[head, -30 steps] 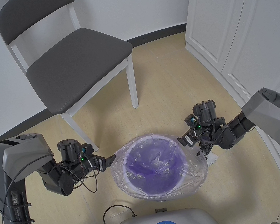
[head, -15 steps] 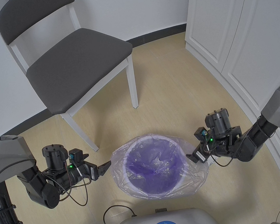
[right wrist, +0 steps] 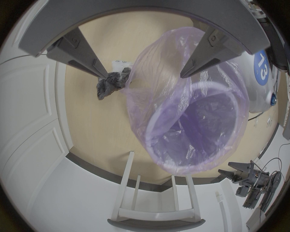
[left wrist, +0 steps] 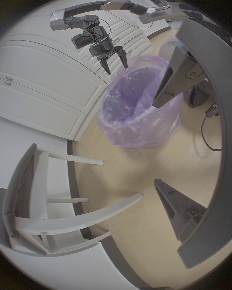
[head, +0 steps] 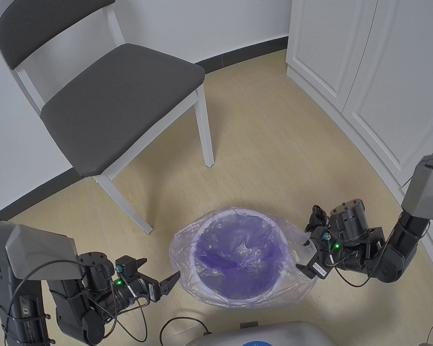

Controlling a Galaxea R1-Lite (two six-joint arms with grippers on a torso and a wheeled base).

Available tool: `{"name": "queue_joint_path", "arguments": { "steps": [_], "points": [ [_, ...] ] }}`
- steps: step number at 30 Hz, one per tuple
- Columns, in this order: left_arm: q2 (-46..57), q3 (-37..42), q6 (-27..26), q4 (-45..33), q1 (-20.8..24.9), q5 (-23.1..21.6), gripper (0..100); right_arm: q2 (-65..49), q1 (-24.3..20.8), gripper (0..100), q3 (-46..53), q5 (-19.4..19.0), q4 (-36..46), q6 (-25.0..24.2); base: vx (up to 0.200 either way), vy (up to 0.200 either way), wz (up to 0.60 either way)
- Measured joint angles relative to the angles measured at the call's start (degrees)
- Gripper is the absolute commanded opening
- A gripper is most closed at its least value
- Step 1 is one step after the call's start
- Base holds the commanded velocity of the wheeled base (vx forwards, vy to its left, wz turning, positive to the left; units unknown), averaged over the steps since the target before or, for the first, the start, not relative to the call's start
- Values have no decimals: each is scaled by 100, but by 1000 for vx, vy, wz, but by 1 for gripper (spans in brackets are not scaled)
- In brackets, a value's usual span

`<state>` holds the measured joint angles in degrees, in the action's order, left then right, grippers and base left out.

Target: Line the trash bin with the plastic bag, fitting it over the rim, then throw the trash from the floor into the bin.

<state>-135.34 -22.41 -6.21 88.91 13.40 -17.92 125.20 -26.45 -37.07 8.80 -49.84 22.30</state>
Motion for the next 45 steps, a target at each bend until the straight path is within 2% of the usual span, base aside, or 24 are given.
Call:
{"name": "queue_joint_path", "arguments": {
  "steps": [5, 9, 19, 27, 35, 41, 45],
  "points": [
    [-367, -380, 5, -45, 7, -6, 100, 449, 11, 100, -154, -2, -215, -11, 0, 0, 0],
    [-557, -788, 5, -466, -45, -6, 100, 727, 44, 100, -490, -2, -165, -10, 0, 0, 0],
    [-816, -2122, -6, -1851, -207, -11, 100, 1253, 206, 100, -1937, -2, 895, -21, 0, 0, 0],
    [-898, -2767, -6, -2325, -288, -6, 100, 1618, 468, 100, -3089, -2, 1502, -24, 0, 0, 0],
    [-829, -2453, -28, -2152, -382, 20, 100, 1869, 691, 100, -3440, -2, 1688, -32, 0, 0, 0],
    [-658, -1742, -22, -1393, -406, 22, 100, 1751, 691, 100, -3126, -18, 1532, -21, 0, 0, 0],
    [-405, -1174, -6, -1090, -433, -11, 100, 1342, 680, 100, -2610, -200, 1392, 0, 0, 0, 0]
  ]
}}
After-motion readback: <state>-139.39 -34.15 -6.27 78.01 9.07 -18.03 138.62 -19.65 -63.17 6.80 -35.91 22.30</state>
